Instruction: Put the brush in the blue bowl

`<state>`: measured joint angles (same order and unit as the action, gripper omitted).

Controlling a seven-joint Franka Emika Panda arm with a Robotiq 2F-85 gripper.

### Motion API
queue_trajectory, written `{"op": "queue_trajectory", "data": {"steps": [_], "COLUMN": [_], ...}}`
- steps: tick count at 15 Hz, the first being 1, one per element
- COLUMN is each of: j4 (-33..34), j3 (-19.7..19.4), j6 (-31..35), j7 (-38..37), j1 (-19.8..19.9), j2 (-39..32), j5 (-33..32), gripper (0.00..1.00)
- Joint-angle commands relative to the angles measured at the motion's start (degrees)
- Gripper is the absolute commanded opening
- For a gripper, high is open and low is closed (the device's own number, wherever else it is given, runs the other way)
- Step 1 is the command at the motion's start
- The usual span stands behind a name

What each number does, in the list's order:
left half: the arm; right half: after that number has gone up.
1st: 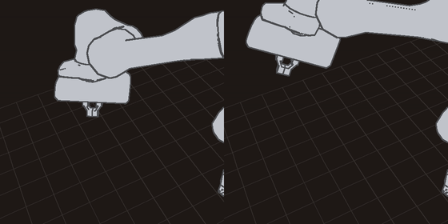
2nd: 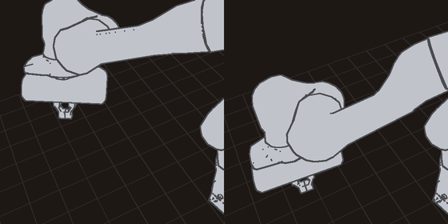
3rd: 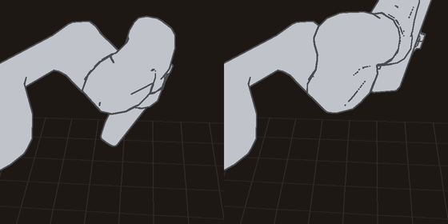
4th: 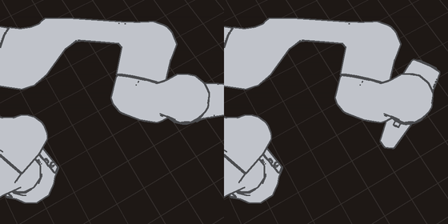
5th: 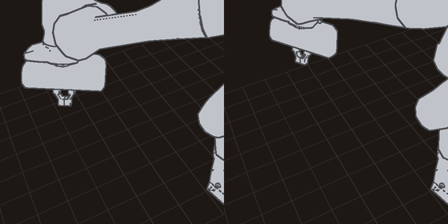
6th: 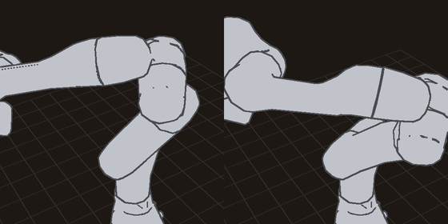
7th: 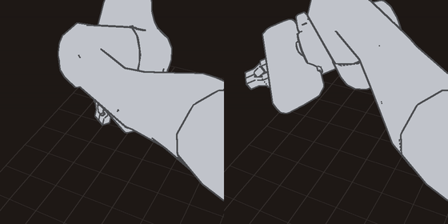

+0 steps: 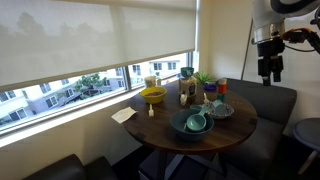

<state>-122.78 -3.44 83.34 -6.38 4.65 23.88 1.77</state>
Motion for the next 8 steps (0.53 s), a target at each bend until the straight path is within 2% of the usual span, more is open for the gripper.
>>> {"op": "queue_trajectory", "data": {"steps": [1, 2, 4, 8], "j4": [-0.1, 0.6, 1.6, 4.7], "j3": [2.0, 2.7, 5.0, 9.9], "j6": [7.9, 11.1, 20.0, 38.4], "j7": [-10.1, -12.8, -17.2, -24.9], "j1": [0.4, -0.1, -0.6, -0.6], "j2": [-1.8, -2.9, -5.1, -12.3], "j5": [4.6, 6.9, 6.9, -0.6], "gripper": [1.0, 1.0, 1.0, 1.0]}}
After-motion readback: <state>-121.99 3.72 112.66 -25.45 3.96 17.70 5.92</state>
